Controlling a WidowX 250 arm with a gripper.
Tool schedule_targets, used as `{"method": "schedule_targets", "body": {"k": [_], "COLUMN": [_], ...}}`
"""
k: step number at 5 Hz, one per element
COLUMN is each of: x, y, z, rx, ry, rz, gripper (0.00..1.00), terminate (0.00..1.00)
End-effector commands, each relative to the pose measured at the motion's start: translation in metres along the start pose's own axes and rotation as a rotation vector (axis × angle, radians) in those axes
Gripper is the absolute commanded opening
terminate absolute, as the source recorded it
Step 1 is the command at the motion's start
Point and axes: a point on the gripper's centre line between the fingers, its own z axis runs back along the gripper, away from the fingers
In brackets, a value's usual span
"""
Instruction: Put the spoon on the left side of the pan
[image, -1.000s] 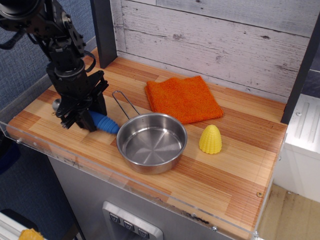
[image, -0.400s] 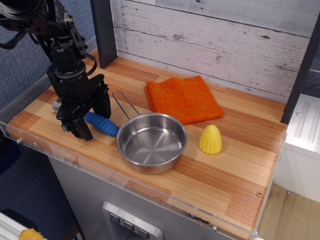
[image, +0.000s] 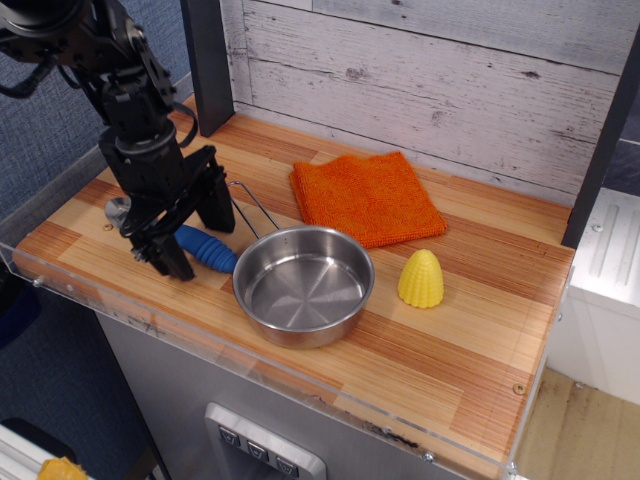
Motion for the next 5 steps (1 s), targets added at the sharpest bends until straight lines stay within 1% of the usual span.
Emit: {"method": "schedule_targets", "body": {"k": [1, 2, 3, 4, 5], "x": [-0.005, -0.016, -0.033, -0.047, -0.047], "y": [-0.027, -0.034, -0.041, -0.045, -0.045], "z": [0.074, 0.094, 0.117, 0.140, 0.140], "rx": [-0.144, -0.170, -0.177, -0.191, -0.191], "ry": [-0.027, -0.027, -0.055, -0.096, -0.096], "rz": [-0.036, -0.085, -0.148, -0.189, -0.189], "gripper": [1.00, 1.00, 1.00, 1.00, 1.00], "terminate": [0.00, 0.00, 0.00, 0.00, 0.00]}}
